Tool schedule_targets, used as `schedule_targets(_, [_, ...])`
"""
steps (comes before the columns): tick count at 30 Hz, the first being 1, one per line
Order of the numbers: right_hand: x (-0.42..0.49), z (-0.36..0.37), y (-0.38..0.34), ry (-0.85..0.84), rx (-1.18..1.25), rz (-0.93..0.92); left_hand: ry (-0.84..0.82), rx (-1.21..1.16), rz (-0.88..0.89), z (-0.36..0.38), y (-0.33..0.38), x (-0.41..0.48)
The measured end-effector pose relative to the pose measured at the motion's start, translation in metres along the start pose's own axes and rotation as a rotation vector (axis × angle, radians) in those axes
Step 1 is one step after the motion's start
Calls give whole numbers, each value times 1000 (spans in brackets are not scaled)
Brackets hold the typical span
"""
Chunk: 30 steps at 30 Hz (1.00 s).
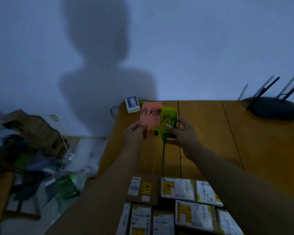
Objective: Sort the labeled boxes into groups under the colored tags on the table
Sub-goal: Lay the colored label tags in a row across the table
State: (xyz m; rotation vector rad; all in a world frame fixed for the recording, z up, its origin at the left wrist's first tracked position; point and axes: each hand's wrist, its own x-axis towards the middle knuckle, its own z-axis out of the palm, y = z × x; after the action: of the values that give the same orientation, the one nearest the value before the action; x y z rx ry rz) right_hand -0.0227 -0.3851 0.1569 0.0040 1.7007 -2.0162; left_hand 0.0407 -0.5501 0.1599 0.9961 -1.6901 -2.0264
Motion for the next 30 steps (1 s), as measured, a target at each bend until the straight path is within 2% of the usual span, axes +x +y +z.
schedule_targets(6, [55,43,86,72,-17,95,60,60,-99,-56,-46,92])
schedule_targets(13, [93,42,158,100,-60,166,210,256,-146,-83,-110,178])
schedule_targets(18, [105,41,189,132,16,181,279,372,-162,-93,-148,211])
schedule_targets(20, [104,43,196,135,32,179,276,510,-109,-95,-156,214])
schedule_targets(22, [105,44,200,117,34,172,282,835,-14,-96,-160,213])
schedule_targets(23, [106,45,200,108,30,168,312,1003,43,-98,-162,212])
schedule_targets(25, [109,45,198,103,17,156,333,1186,231,-101,-165,207])
schedule_targets(26, [111,45,197,106,10,150,256,1248,379,-104,-168,206])
schedule_targets(28, [117,45,196,116,9,137,-75,1407,616,-110,-176,207])
schedule_targets(29, [119,45,196,122,13,132,-228,1492,668,-113,-178,209])
schedule_targets(30, [122,44,196,126,15,129,-313,1558,674,-116,-180,212])
